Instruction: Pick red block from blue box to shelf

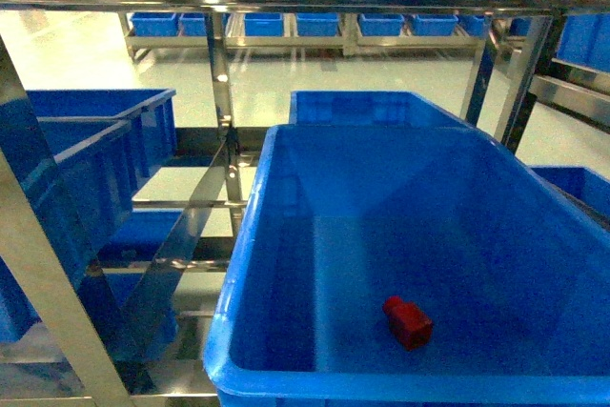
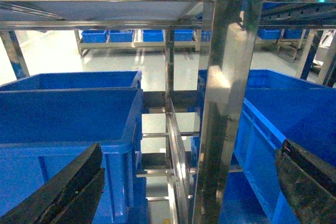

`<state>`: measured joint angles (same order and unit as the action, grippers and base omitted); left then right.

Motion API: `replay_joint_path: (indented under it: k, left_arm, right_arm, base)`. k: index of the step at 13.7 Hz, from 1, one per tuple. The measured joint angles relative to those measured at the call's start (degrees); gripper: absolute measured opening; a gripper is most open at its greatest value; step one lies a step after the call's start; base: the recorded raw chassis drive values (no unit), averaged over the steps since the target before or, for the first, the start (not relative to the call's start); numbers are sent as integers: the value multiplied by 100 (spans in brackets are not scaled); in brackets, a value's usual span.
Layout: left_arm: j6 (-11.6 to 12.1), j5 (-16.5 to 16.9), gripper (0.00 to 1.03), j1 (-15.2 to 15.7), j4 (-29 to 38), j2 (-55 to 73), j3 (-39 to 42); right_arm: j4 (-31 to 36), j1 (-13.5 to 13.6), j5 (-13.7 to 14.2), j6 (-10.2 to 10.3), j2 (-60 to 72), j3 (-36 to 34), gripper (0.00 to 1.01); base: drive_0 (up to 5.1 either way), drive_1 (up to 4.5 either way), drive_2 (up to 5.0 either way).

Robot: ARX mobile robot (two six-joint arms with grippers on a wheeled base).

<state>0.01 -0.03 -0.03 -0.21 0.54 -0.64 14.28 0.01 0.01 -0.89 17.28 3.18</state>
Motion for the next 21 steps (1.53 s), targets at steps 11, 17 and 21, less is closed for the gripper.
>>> replay_joint_path:
  k: [11, 17, 21]
  left_arm:
    - [0, 0, 98, 0, 0, 0, 0]
    - [0, 0, 98, 0, 0, 0, 0]
    - [0, 0, 98, 0, 0, 0, 0]
  right_arm:
    - [-1456, -2, 4, 46, -1700, -227, 17]
    - [-1456, -2, 4, 44, -1700, -227, 46]
    - [-1456, -2, 4, 44, -1700, -227, 75]
  base:
    - [0, 0, 0]
    - [0, 0, 0]
    - [0, 0, 0]
